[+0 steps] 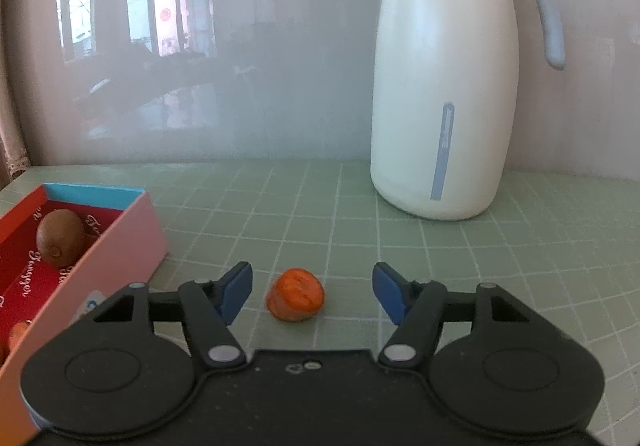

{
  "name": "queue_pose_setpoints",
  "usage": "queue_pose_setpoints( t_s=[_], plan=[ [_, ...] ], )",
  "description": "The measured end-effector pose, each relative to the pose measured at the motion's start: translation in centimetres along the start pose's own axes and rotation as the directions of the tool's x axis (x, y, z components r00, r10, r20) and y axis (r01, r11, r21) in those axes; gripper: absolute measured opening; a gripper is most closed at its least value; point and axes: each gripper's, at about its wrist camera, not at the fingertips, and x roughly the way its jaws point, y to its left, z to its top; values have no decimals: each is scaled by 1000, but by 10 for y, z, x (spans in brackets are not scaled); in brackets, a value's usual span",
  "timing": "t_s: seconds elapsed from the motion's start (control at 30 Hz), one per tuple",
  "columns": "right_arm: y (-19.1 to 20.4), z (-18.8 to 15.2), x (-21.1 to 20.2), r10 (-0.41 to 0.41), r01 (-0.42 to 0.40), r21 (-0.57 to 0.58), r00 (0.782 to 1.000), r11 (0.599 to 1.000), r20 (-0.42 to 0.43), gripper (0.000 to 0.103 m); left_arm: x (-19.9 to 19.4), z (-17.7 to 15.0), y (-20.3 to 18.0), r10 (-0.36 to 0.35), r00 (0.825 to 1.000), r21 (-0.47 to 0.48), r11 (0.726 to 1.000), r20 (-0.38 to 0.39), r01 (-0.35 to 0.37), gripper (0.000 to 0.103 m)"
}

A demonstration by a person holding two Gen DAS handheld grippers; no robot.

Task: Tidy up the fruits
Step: 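Reach the right tool to the last orange nut and grasp it, then carry the orange nut with the right tool into the red box and release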

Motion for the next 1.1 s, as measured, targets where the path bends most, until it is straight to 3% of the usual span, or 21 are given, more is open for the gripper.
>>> queue_pose_setpoints(
  t_s=[0.2, 0.4, 0.57, 0.63, 1.1],
  plan=[
    [-2, -4, 7, -5, 5, 11, 1000, 1000, -30, 63, 2, -1, 5, 5, 1000, -12, 1000, -4, -5, 103],
    [3, -6, 14, -4, 4, -6, 999, 1000, -55, 49, 2, -2, 3, 5, 1000, -1, 1000, -2, -5, 103],
    [4, -6, 16, 5, -5, -1, 998, 1000, -58, 45, 2, -2, 4, 8, 1000, -2, 1000, -6, -8, 103],
    [5, -5, 17, 10, -10, -3, 998, 1000, -59, 31, 1, -2, 3, 8, 1000, 2, 1000, -6, -8, 103],
    [1, -1, 0, 17, -17, -10, 999, 1000, -48, 31, 0, 0, 0, 6, 1000, 6, 1000, -6, -6, 103]
  ],
)
